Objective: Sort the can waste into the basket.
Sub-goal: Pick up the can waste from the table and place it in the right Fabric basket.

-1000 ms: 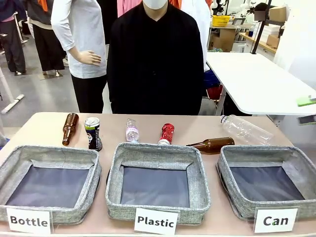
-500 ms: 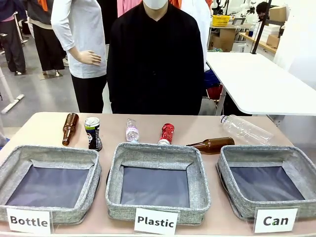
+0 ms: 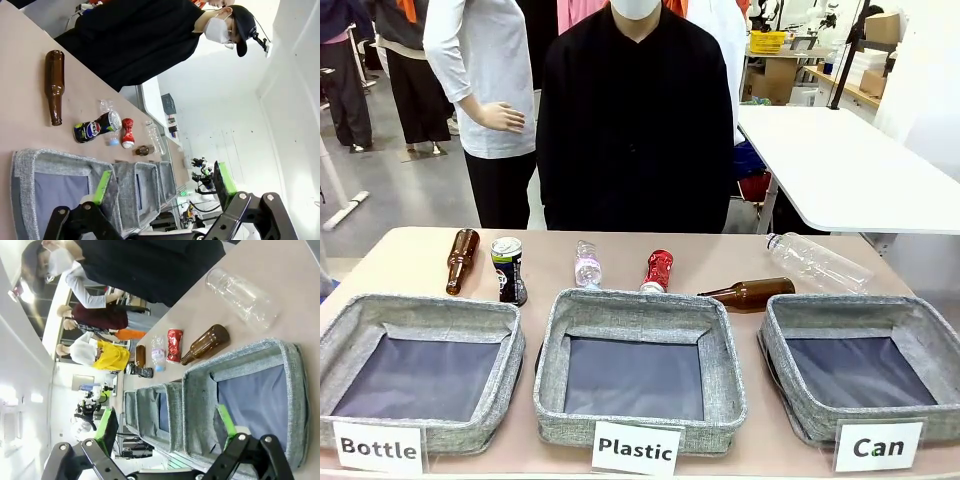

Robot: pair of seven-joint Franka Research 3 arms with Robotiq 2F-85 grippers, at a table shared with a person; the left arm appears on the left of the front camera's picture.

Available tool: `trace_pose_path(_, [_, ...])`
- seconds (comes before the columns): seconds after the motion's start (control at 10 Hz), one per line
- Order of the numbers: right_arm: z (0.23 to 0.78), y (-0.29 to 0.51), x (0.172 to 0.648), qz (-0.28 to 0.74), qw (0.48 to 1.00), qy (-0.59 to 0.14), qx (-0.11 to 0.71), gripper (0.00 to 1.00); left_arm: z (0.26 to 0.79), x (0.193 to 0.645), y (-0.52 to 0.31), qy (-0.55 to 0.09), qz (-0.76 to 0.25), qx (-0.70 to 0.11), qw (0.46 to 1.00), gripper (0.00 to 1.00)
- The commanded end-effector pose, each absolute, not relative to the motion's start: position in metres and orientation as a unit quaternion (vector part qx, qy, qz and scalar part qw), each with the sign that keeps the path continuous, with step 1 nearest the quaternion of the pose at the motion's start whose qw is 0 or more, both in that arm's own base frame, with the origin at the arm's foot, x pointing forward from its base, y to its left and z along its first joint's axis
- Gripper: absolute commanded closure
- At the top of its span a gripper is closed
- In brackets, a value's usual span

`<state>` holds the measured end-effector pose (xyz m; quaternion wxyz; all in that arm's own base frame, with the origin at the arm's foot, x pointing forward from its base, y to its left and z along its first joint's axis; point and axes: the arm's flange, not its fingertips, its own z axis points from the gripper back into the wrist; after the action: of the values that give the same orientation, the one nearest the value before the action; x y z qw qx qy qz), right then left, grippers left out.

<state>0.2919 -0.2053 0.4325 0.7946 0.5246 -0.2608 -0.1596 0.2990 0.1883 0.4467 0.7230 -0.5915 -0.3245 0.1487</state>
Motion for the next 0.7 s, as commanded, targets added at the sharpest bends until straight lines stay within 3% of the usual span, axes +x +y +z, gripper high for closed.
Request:
trace_pose_path(0.0, [0.431, -0.208, 0.291, -0.164, 0.792, -0.264, 0.525, 0.0, 0.449, 0.298, 0.189, -0.331, 0.14, -0.595, 0.719, 0.0])
trace_pose_path(0.2, [0.45, -0.184, 0.291, -0.15, 0.835, -0.292, 0.443, 0.0, 0.449, 0.298, 0.189, -0.331, 0.14, -0.595, 0.719, 0.0])
trace_pose_path(0.6, [0.511, -0.079, 0.34, -0.055, 0.899, -0.259, 0.35, 0.0, 0.449, 0.298, 0.189, -0.331, 0.14, -0.595, 0.719, 0.0])
